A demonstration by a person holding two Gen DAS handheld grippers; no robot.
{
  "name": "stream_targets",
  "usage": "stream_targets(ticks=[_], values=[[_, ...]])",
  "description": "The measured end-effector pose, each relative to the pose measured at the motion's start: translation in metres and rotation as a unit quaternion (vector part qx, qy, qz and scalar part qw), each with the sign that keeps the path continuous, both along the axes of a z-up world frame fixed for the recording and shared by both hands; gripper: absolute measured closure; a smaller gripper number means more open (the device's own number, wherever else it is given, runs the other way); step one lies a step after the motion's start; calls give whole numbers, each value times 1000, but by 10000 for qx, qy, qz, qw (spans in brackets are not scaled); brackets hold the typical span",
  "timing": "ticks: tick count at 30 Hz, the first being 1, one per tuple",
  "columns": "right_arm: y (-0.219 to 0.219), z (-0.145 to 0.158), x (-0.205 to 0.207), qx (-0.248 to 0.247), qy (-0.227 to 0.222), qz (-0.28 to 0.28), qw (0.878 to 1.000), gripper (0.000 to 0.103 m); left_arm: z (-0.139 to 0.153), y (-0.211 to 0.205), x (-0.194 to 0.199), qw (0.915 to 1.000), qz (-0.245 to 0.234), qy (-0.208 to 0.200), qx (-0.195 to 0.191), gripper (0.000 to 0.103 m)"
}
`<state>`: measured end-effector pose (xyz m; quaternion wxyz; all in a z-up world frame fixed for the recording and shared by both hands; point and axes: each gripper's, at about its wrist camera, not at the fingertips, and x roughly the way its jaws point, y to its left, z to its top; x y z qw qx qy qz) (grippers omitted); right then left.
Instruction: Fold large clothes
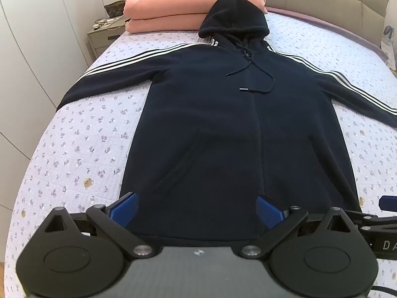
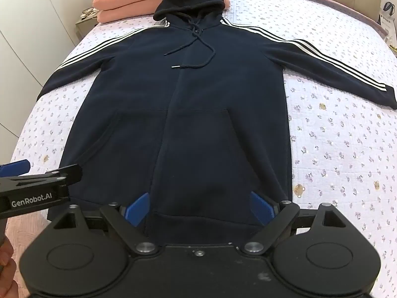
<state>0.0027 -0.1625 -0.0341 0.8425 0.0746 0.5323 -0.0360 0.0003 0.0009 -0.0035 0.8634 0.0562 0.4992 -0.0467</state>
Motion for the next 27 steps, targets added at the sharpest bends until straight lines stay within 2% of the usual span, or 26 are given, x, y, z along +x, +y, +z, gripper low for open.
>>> stream_targets(ticks=[27], values=[[2, 1, 2, -11, -3, 45, 10000, 0, 2, 10, 2, 9999, 88, 22, -136, 1]])
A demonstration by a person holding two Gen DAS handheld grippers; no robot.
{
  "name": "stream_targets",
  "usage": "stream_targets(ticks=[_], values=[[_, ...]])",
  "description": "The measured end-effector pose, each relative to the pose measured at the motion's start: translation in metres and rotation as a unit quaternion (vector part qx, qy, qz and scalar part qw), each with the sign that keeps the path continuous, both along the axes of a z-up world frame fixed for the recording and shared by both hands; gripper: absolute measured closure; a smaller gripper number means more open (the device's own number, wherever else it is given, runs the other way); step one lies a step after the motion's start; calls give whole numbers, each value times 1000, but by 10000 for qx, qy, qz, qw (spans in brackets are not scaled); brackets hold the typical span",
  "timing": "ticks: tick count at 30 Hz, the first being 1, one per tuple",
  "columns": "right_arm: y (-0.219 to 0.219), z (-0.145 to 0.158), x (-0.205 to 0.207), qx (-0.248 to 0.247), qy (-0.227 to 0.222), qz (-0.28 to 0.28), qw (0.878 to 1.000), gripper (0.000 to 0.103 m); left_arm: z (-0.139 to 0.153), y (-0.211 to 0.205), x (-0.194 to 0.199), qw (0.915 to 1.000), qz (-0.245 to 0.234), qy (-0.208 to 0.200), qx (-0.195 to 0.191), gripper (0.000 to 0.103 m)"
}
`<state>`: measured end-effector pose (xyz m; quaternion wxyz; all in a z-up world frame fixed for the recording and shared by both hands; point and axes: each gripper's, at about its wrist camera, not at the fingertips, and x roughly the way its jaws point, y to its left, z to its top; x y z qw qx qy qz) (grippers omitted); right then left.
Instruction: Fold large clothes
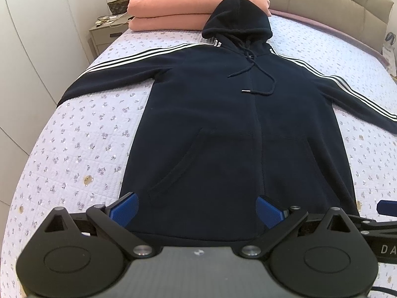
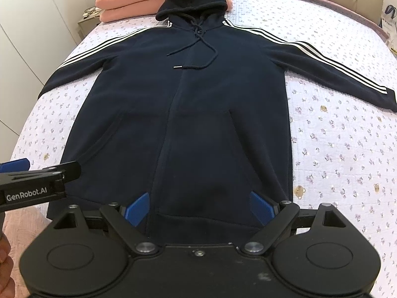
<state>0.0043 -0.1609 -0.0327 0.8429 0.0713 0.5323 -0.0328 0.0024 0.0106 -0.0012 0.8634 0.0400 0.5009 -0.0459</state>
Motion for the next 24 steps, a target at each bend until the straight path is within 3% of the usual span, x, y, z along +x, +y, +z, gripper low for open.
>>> stream_targets(ticks=[24], values=[[0, -1, -1, 45, -26, 67, 10000, 0, -1, 3, 2, 9999, -7, 64, -126, 1]])
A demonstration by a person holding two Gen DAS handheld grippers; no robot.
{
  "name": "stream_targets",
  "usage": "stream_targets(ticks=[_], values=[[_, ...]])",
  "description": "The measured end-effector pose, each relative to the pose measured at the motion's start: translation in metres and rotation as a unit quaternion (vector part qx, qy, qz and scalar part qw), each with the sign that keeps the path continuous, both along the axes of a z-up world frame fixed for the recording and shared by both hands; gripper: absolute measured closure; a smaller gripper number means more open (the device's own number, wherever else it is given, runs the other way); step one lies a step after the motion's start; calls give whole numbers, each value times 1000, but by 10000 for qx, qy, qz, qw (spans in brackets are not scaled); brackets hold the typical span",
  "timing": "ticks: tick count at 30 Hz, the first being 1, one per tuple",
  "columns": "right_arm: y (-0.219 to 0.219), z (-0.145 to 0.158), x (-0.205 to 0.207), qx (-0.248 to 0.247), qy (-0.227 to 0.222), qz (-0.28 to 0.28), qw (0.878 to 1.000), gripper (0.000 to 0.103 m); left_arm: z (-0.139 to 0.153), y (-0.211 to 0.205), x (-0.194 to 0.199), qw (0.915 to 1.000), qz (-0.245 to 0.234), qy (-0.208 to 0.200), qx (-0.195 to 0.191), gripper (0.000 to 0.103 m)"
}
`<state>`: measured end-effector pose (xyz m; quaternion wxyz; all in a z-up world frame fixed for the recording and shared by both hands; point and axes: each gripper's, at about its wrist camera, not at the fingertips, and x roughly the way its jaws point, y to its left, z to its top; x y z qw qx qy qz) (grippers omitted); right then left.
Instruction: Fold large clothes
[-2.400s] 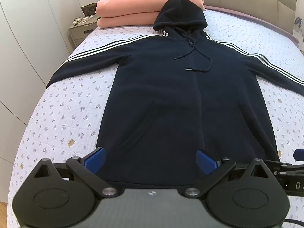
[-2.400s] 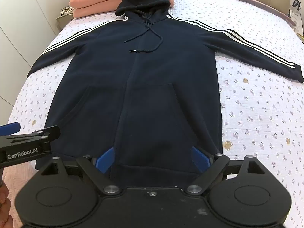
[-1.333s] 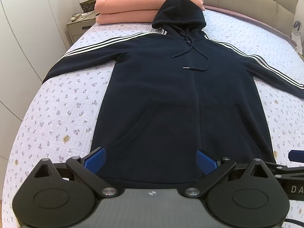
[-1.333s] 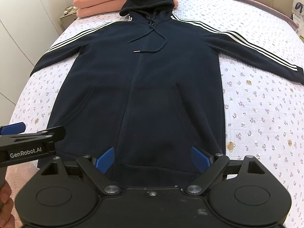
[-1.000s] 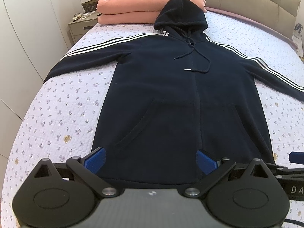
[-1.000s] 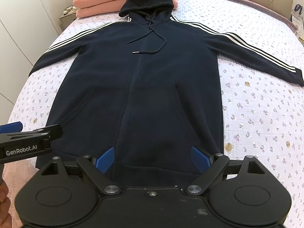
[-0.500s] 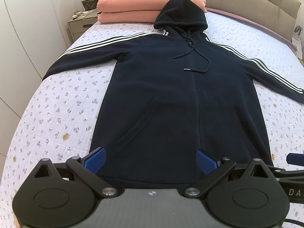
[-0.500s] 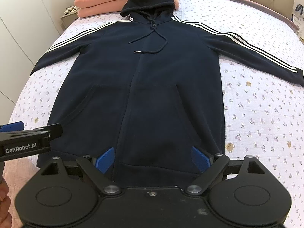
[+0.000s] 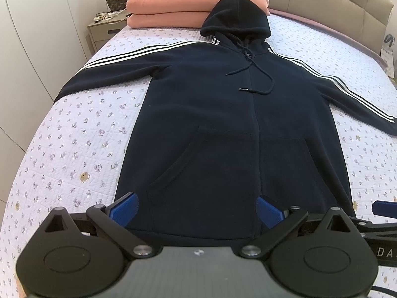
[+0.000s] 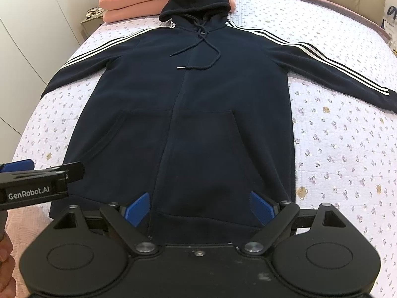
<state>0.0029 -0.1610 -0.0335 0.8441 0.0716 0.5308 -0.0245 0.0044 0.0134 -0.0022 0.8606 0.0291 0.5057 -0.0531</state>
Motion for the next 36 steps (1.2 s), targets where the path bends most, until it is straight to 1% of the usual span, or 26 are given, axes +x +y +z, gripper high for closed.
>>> stream_targets(ticks=[13, 25, 30, 32, 36], values=[[3, 3, -2, -18, -50, 143, 9999, 0, -2, 2, 0, 10000, 0, 9, -1, 1], [9, -1, 2, 77, 31, 292, 9995, 0, -9, 15, 5, 9998, 144, 116, -125, 1], [11, 1, 4, 92, -22, 281, 9996, 0, -7, 17, 5, 9998, 92, 97, -164, 1], [14, 2, 4, 125, -53, 296, 9995, 0, -8, 21, 5, 9997, 66, 101, -217, 1], [22, 6, 17, 115, -135, 349, 9992, 0, -12, 36, 13, 9987, 174, 185, -438, 1]])
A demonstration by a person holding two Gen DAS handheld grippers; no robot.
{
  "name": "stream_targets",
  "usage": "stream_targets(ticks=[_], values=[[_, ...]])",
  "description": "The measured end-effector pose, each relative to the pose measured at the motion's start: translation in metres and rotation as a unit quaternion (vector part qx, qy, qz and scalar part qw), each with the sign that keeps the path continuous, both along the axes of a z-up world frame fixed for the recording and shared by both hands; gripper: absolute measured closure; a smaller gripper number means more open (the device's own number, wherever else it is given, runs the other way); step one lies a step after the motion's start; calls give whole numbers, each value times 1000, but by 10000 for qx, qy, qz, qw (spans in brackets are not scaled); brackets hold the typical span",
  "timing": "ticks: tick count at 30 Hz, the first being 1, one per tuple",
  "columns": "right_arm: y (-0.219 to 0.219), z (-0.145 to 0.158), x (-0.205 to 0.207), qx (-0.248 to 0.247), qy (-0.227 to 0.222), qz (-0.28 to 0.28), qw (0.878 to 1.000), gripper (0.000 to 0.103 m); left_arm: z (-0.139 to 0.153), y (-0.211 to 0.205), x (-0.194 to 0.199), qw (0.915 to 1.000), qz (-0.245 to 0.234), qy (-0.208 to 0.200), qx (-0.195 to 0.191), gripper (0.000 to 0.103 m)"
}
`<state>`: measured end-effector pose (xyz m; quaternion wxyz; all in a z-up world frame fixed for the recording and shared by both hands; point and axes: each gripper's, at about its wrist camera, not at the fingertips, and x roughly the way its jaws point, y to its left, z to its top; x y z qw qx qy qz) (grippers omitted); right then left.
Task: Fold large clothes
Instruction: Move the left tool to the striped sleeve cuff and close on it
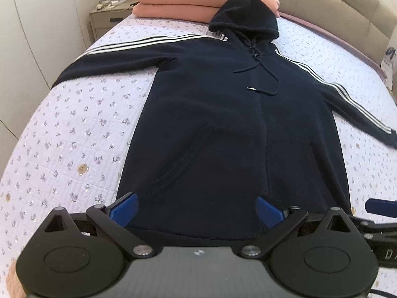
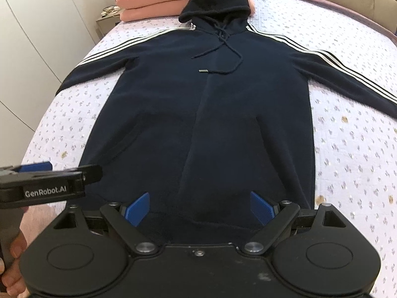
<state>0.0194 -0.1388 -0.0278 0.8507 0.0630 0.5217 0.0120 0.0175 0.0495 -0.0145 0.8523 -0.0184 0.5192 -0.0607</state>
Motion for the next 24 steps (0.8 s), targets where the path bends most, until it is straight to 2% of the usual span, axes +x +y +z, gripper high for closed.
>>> stream_targets(ticks=[5, 9, 12, 14, 20, 24], values=[[25, 0, 34, -62, -156, 395, 9991, 0, -11, 32, 26, 9992, 321, 121, -221, 1], [46, -8, 77, -96, -211, 786, 9966, 0, -27, 64, 66, 9967, 611, 289, -455, 1], [55, -18, 116, -9, -199, 948, 9953, 0, -41, 83, 105, 9945, 943, 347, -308, 1], [56, -26, 142, 161, -203, 955, 9951, 0, -51, 93, 133, 9923, 1152, 380, -243, 1], [60, -67, 220, 334, -92, 750, 9966, 0, -81, 130, 205, 9795, 1810, 198, -858, 1], [66, -98, 274, 284, -367, 585, 9972, 0, -105, 149, 242, 9779, 1953, -6, -753, 1]])
